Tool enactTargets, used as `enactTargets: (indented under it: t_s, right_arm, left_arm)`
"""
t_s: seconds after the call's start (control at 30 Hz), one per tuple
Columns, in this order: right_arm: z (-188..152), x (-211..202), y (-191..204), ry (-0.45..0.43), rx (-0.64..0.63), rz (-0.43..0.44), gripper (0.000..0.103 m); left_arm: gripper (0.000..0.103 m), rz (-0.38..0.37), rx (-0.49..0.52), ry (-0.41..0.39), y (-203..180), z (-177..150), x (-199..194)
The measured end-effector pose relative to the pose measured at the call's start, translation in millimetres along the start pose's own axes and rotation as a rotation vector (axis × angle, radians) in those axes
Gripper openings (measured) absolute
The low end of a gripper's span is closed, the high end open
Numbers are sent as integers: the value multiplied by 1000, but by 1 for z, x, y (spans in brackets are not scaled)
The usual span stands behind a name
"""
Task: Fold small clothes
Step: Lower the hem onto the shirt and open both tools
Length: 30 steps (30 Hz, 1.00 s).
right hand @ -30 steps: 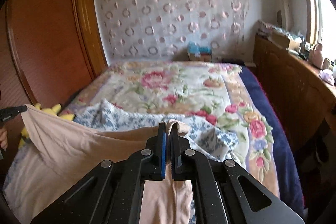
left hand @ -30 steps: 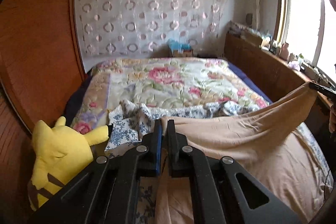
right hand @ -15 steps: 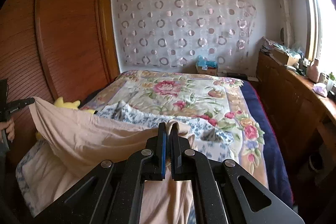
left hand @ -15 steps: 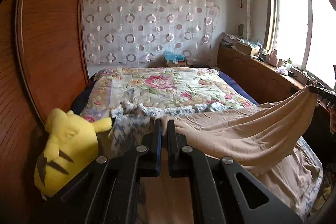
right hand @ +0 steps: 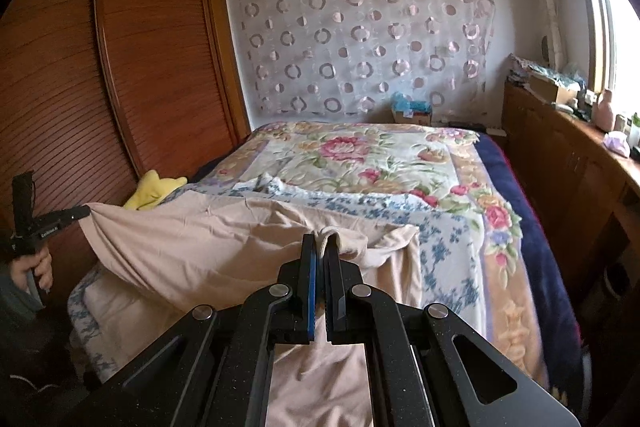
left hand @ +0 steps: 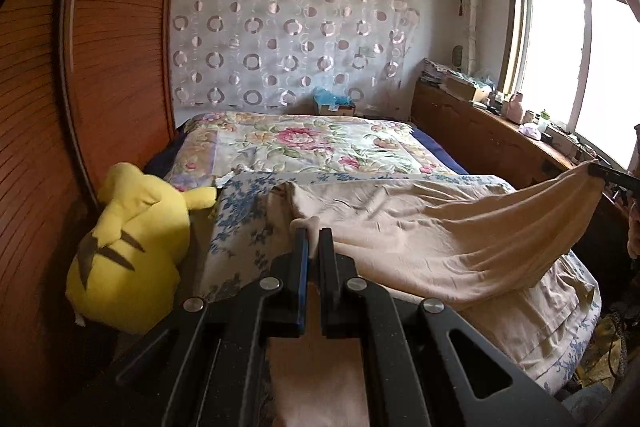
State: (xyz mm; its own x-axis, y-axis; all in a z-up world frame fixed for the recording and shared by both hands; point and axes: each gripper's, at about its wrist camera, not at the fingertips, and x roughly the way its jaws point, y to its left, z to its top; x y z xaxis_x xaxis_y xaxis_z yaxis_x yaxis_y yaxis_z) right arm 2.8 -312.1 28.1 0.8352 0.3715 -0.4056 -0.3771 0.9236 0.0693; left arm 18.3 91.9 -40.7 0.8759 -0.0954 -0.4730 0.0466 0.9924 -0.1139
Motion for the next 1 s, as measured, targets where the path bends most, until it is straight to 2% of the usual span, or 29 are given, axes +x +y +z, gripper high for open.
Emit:
enactTargets:
  t_s: [0.17,0.37,0.53,0.7,0.77,0.8,0.83,0.87,0.9,0.93,1.0]
  right_arm:
    - [-8,-15,-16,-2,47,-2,3]
    - [-49,-38,-37,53,136,-29,3]
    - [-92,-19,-47,170,187,-59,3]
    - [-86,-4,-46,205,178,-79,3]
    - [-79,-4,-38,205,148,-92,3]
    - [-81,-5,-33,204,128,-104,3]
    - [-77,-6,-29,203,103,-117,7]
    - [-72,-8,-25,201,70,-141,10]
    - [-74,-12,-20,196,49,-156,19]
    - [-71,-14,-18,189,38,-170,34]
    - [-74,-16,-14,166,20,-196,47]
  left_arm:
    - [5,20,-18,27,8,-17,-8]
    - [5,38,-37,77,14,-47,-5]
    - [5,52,-18,143,10,-68,7]
    - [6,69,-5,172,6,-74,12]
    - [12,75,-4,173,5,-75,12]
    - [22,76,-4,172,5,-76,13]
    - [38,81,-2,174,5,-76,13]
    - [42,83,-2,172,6,-77,13]
    - [43,78,-3,171,6,-77,13]
    - [46,70,-6,176,7,-77,13]
    - [57,66,-10,183,8,-78,15]
